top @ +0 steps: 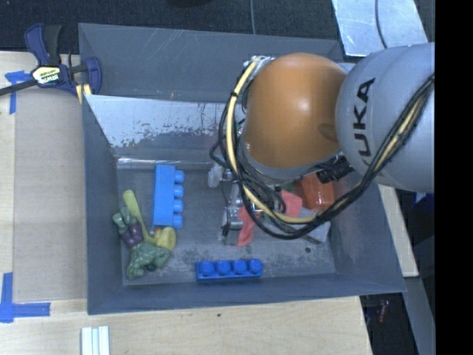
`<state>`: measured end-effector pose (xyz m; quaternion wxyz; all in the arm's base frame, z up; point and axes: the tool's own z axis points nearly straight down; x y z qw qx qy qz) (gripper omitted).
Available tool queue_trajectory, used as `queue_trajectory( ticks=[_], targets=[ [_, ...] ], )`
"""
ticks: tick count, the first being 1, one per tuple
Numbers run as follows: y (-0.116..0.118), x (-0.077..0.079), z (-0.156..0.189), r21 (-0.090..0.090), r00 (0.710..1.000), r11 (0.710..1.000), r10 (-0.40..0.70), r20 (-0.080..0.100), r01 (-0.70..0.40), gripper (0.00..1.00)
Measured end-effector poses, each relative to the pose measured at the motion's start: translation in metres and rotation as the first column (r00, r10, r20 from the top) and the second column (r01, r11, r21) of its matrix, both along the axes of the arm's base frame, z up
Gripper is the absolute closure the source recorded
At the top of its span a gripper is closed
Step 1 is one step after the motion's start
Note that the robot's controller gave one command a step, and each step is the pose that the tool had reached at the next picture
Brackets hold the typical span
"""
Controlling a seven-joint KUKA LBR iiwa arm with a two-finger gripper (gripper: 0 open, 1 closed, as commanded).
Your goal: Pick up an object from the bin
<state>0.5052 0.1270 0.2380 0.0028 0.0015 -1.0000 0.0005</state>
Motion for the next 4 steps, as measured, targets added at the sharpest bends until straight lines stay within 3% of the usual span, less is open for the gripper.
queue_trajectory(
  ticks=[2,3,4],
  targets=[
    [-0.006,0.005,-0.001,0.005,1.0,1.0,-0.016,0.012,0.016,0.0],
    [-0.015,0.01,-0.044,0.001,0.999,0.999,0.042,0.01,-0.042,0.0],
    [-0.033,0.024,-0.045,0.001,0.975,0.975,0.221,0.013,-0.221,0.0]
  ],
)
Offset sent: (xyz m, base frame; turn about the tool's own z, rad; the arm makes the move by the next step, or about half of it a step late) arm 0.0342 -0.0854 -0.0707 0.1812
